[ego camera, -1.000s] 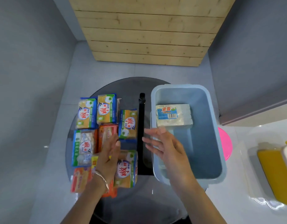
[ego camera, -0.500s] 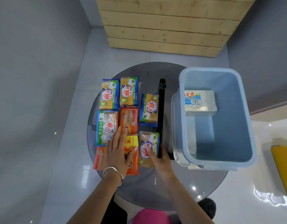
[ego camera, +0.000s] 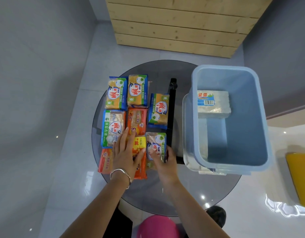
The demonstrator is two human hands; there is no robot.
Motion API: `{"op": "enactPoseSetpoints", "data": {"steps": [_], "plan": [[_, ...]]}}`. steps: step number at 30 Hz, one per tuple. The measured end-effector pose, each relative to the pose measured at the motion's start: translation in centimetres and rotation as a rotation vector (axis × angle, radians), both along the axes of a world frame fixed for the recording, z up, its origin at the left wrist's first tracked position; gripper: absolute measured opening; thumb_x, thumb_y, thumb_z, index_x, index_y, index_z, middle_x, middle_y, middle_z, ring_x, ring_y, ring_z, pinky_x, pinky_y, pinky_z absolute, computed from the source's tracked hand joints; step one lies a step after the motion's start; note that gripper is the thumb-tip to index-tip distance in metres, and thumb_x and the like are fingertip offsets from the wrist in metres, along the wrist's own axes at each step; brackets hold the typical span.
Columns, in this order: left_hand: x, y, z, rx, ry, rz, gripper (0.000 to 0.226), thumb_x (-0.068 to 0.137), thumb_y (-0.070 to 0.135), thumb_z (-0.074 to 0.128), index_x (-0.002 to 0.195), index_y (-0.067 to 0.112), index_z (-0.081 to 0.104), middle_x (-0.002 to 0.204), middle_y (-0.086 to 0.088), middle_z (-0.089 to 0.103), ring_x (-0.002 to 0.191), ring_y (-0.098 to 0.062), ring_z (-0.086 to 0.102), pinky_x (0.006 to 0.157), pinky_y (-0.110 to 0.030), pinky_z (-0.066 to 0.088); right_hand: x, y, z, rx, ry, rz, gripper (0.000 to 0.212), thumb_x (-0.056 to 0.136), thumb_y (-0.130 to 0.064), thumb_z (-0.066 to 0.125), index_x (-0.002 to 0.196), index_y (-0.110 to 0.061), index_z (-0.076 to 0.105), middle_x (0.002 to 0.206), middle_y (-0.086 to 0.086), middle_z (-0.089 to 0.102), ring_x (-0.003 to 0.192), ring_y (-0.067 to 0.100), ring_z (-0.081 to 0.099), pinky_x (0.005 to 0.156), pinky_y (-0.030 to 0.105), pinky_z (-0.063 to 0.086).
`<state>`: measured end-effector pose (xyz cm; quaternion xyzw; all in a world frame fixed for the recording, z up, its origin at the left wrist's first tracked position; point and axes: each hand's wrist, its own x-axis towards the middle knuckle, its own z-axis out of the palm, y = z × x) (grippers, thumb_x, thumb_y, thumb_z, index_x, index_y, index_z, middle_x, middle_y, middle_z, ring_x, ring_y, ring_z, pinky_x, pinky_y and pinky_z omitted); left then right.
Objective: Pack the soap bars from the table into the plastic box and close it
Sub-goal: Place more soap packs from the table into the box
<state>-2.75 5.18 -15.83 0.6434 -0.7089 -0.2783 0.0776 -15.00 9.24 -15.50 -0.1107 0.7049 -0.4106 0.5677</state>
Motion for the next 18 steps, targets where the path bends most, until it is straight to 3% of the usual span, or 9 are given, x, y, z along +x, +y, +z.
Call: {"op": "enactPoseSetpoints", "data": {"steps": [4, 7, 10, 13, 15, 18], "plan": [[-0.2, -0.1, 0.1, -0.005, 0.011, -0.005, 0.068, 0.087, 0.046, 0.045, 0.135, 0.042, -0.002, 0.156, 0.004, 0.012, 0.141, -0.022, 0.014, 0.112, -0.048, 0.022, -0.5, 0.0, -0.2, -0.005, -0.038, 0.011, 0.042, 0.081, -0.029, 0.071, 0.115, -0.020, 0.047, 0.100, -0.001, 0.064, 0.089, 0.012, 0.067, 0.066, 0.020, 0.057], [-0.2, -0.1, 0.1, -0.008, 0.022, 0.003, 0.067, 0.087, 0.044, 0.046, 0.139, 0.038, 0.004, 0.155, 0.003, 0.014, 0.141, -0.021, 0.016, 0.111, -0.046, 0.025, -0.7, 0.0, -0.5, -0.006, -0.059, 0.011, 0.035, 0.083, -0.027, 0.070, 0.105, -0.024, 0.044, 0.095, -0.003, 0.063, 0.082, 0.008, 0.066, 0.055, 0.013, 0.054], [-0.4, 0.1, 0.1, -0.011, 0.048, 0.011, 0.068, 0.087, 0.045, 0.045, 0.139, 0.038, 0.003, 0.155, 0.003, 0.013, 0.141, -0.020, 0.017, 0.108, -0.043, 0.030, -0.8, 0.4, -0.9, -0.029, -0.042, 0.002, 0.030, 0.086, -0.021, 0.067, 0.105, -0.023, 0.044, 0.103, 0.004, 0.063, 0.083, 0.009, 0.067, 0.054, 0.012, 0.054], [-0.5, 0.1, 0.2, -0.015, 0.083, 0.018, 0.067, 0.084, 0.049, 0.042, 0.139, 0.039, 0.006, 0.155, 0.003, 0.015, 0.140, -0.020, 0.018, 0.106, -0.042, 0.033, -1.1, 1.0, -1.4, -0.053, -0.033, -0.049, 0.037, 0.087, -0.019, 0.065, 0.120, -0.016, 0.049, 0.115, 0.009, 0.063, 0.091, 0.016, 0.067, 0.057, 0.012, 0.055], [-0.3, 0.1, 0.1, -0.015, 0.089, 0.022, 0.067, 0.085, 0.048, 0.043, 0.143, 0.032, 0.014, 0.155, 0.003, 0.015, 0.140, -0.020, 0.019, 0.105, -0.043, 0.034, -1.2, 1.3, -1.5, -0.029, -0.076, -0.095, 0.042, 0.088, -0.023, 0.064, 0.127, -0.012, 0.055, 0.113, 0.007, 0.067, 0.091, 0.014, 0.068, 0.058, 0.011, 0.055], [-0.2, 0.0, 0.2, -0.010, 0.077, 0.017, 0.068, 0.084, 0.051, 0.041, 0.143, 0.030, 0.016, 0.155, 0.005, 0.014, 0.140, -0.020, 0.018, 0.105, -0.041, 0.034, -1.5, 1.3, -1.5, 0.004, -0.127, -0.180, 0.035, 0.089, -0.027, 0.062, 0.120, -0.011, 0.062, 0.102, 0.005, 0.071, 0.079, 0.006, 0.070, 0.052, 0.010, 0.052]]}}
